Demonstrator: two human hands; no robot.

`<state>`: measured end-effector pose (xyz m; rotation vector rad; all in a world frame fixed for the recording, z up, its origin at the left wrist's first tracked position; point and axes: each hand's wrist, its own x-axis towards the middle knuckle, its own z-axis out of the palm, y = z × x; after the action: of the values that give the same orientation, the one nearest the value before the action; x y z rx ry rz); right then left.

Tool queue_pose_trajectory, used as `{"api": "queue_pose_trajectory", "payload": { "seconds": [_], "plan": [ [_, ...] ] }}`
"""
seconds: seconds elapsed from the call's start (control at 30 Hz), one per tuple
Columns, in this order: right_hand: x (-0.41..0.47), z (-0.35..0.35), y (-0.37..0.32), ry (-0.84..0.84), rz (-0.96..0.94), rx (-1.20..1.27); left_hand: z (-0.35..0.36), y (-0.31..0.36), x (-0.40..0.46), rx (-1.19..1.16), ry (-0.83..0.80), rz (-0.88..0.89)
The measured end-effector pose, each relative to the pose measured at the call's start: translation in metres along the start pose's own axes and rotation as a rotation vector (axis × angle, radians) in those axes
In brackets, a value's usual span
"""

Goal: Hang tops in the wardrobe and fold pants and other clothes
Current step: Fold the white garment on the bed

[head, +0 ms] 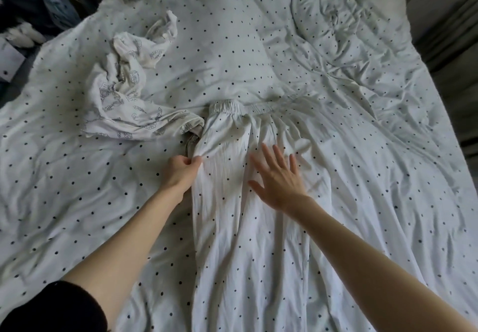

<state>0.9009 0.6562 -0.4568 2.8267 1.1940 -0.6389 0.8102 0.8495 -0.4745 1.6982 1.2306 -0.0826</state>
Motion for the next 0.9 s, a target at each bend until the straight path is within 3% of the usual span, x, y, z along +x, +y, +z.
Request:
{"api": "queue_pose_trajectory", "payload": {
  "seconds": [0.23, 0.43, 0.57, 0.77, 0.9],
  "plan": [
    [-0.031, -0.01, 0.004, 0.005, -0.007, 0.15, -0.005, 0.013, -0.026, 0.239, 0.078, 0.13],
    [-0.055, -0.02, 0.035, 0.021, -0.024, 0.222, 0.007, 0.039, -0.059, 0.306, 0.288, 0.275],
    [-0.064, -0.029, 0.056, 0.018, -0.026, 0.338, 0.032, 0.065, -0.089, 0.195, 0.247, 0.407],
    [-0.088, -0.035, 0.087, 0.068, 0.086, 0.755, 0.083, 0.112, -0.126, 0.11, 0.189, 0.623],
    [-0.11, -0.03, 0.122, 0.112, 0.191, 0.919, 0.142, 0.151, -0.141, 0.183, 0.118, 0.688]
  ]
}}
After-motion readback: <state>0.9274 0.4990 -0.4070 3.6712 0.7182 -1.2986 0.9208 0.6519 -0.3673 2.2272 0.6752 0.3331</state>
